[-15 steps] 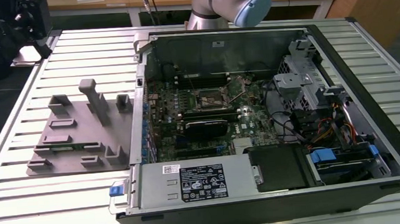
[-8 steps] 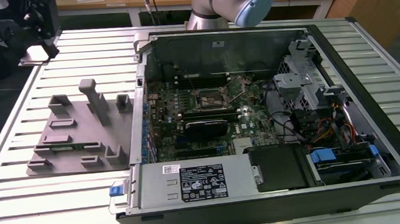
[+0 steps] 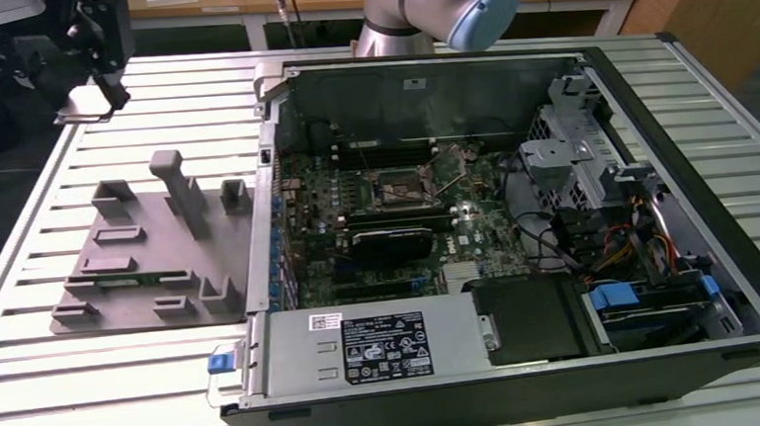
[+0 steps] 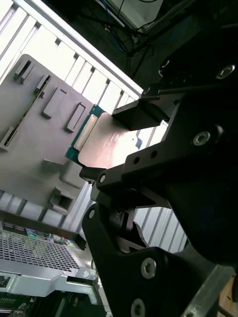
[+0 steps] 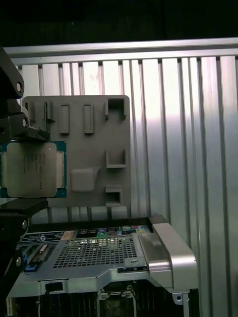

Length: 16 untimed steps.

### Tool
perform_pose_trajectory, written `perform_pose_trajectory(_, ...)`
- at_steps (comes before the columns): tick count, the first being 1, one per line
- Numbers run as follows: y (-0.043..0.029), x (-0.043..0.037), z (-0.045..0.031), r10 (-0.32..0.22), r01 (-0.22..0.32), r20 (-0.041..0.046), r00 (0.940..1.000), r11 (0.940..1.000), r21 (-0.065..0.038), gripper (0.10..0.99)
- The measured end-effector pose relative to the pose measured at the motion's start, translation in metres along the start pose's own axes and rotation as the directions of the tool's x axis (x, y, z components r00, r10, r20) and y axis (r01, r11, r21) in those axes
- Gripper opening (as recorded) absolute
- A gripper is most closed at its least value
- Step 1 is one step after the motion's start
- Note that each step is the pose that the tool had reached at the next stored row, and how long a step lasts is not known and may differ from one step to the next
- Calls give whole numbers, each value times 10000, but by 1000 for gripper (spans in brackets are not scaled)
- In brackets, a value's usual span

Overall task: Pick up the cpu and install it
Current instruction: 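Pick up the cpu and move it towards the insertion slot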

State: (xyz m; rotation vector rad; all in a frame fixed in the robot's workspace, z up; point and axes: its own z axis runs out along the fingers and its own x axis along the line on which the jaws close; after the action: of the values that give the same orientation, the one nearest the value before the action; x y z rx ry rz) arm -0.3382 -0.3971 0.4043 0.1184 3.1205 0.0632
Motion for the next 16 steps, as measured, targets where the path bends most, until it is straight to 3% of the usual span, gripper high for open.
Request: perform_pose_trajectory(16, 24, -315, 6, 2, -2, -31, 10000, 10000, 3, 541)
